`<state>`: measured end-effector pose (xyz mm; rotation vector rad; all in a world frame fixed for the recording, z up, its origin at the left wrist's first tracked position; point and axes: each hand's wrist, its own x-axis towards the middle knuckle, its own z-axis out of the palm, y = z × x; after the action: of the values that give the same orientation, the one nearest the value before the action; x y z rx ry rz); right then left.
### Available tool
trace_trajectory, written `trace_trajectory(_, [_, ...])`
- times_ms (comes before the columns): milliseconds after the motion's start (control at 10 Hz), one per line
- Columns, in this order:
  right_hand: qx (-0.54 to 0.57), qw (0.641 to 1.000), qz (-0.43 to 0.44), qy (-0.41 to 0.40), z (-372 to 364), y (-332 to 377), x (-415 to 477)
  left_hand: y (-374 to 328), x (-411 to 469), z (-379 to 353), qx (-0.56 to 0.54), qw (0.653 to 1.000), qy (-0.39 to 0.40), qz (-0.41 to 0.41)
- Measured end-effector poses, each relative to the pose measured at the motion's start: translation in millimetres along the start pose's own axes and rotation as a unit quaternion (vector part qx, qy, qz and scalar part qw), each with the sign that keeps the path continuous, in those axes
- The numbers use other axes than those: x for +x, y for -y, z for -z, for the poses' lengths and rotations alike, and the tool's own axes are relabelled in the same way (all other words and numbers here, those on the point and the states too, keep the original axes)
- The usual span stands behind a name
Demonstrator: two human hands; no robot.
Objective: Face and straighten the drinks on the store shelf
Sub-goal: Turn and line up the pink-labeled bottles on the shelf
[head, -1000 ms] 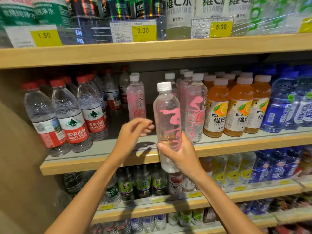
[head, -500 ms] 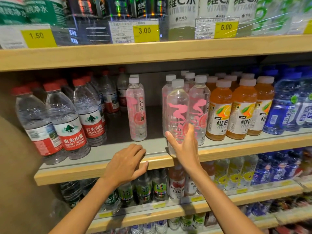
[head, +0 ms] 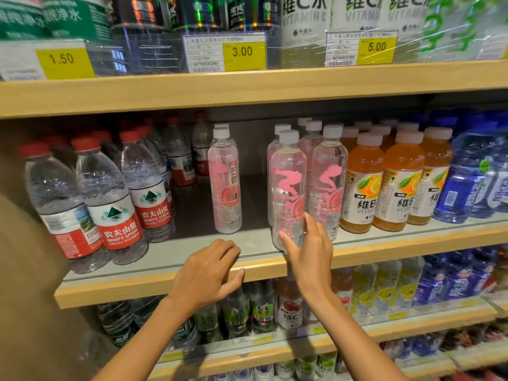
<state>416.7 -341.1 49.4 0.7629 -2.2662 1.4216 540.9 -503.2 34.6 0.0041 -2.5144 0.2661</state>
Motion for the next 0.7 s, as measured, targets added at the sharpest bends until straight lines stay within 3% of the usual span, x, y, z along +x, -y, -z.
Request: trace_trajectory(700, [-0.149, 0.988, -0.042, 0.012, -43.0, 8.9, 42.9, -1.2, 0.0, 1.6, 0.004, 1.000, 0.005, 0.013])
